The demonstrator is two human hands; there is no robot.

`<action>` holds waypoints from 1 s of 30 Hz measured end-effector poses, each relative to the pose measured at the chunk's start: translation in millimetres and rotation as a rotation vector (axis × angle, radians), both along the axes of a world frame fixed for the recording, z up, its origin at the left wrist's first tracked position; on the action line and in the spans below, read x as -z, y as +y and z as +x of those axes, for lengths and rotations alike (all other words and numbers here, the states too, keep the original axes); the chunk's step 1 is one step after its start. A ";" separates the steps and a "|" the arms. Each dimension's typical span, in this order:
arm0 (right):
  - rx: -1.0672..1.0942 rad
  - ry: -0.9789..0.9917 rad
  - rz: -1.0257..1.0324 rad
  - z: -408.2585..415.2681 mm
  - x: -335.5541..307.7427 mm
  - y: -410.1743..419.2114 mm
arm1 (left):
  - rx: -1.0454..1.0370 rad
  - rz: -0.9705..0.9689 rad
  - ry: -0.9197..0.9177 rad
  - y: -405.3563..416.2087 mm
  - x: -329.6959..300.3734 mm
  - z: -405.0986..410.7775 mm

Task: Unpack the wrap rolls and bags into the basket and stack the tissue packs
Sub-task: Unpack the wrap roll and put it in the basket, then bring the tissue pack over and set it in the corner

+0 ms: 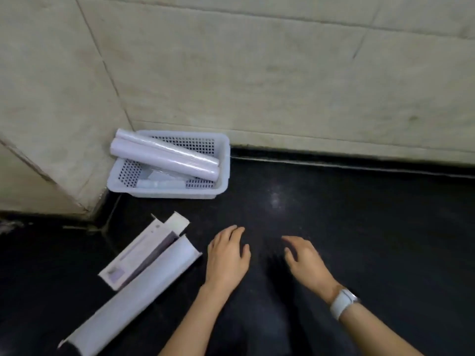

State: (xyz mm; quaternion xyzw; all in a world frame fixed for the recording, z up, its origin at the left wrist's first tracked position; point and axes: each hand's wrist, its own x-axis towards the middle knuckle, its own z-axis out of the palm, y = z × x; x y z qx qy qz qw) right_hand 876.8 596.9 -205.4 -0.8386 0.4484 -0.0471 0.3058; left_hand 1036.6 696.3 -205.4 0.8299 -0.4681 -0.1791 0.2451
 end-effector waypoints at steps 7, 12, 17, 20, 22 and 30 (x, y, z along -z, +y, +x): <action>0.333 0.126 0.015 -202.2 8.3 7.5 | 0.426 0.135 0.071 -41.6 16.4 -167.0; 0.584 0.059 0.048 -354.2 8.9 8.1 | 0.616 0.133 0.083 -89.0 13.9 -310.2; 0.710 0.038 0.053 -497.6 -4.4 -6.5 | 0.847 0.193 -0.033 -147.9 1.7 -459.6; 0.806 0.018 0.040 -575.5 -18.4 -21.4 | 0.929 0.202 -0.062 -189.8 -14.2 -545.5; 0.858 0.013 0.034 -616.5 -22.3 -35.1 | 0.961 0.185 -0.068 -217.4 -24.7 -589.9; 0.880 -0.011 0.036 -711.1 -11.6 -122.2 | 0.970 0.139 -0.239 -349.2 -42.8 -692.4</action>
